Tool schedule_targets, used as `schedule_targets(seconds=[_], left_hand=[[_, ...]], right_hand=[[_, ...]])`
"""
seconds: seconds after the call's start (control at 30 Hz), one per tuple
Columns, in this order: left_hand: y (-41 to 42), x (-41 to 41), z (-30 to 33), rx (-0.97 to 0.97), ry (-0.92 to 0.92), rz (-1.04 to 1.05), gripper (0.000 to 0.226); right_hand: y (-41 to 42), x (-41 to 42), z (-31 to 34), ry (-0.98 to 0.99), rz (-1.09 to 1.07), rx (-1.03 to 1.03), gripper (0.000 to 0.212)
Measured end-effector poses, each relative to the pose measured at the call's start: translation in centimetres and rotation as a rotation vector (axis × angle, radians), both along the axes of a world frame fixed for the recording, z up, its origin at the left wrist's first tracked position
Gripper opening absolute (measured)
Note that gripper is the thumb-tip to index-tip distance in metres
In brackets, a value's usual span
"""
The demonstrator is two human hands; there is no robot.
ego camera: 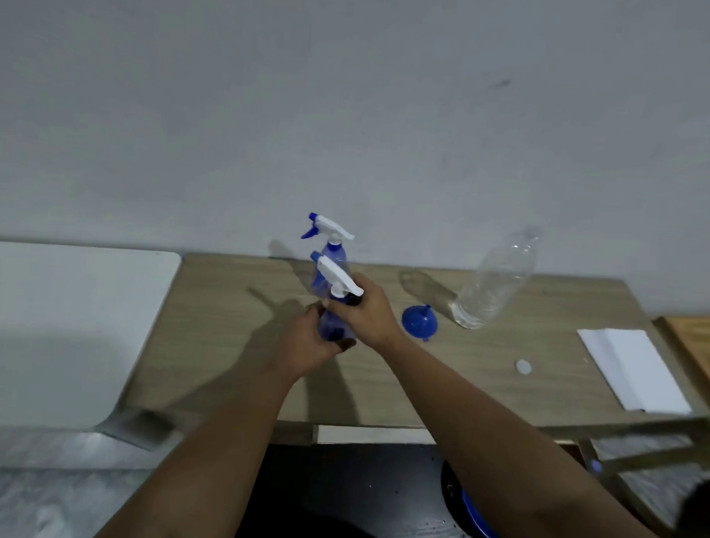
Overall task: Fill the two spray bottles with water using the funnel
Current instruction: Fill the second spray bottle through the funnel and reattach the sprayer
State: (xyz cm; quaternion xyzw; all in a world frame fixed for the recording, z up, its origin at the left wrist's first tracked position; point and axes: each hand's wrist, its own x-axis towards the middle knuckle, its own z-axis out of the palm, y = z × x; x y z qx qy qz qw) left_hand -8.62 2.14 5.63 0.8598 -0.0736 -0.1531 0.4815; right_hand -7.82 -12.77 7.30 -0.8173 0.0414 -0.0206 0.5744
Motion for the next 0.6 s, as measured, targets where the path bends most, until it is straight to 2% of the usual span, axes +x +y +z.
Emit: schedule_targets(seconds=[0.07,0.23,0.4,0.5,0.6], left_hand=[[-2.6,-1.2,-1.5,-0.008,0.009,-0.064,0.056],[-9.5,-3.7,-4.1,0.001,0.030,-0.185,0.045],[-15.0,-6.0,-4.9,0.077,0.060,-0.256,0.050],[-17.3,-7.2,-5.0,0.180,0.040,-0.254,0.040],[-19.1,-7.9,-5.8,0.196,0.044,-0.202,0.037]], right_hand=[[-3.1,-2.1,-0.9,0.020,-0.023,-0.011,0.028],[-10.5,-7.2,-3.2,0.105,-0.116,-0.022,0.023],[-15.7,-10.5,-5.0,0.170,-0.179,-0.005,0.027],[-17.4,-11.8,-5.8,0.189,-0.226,0.048,0.029],[-18.0,-12.9,-6.5,0.167,-0.307,0.123,0.038]])
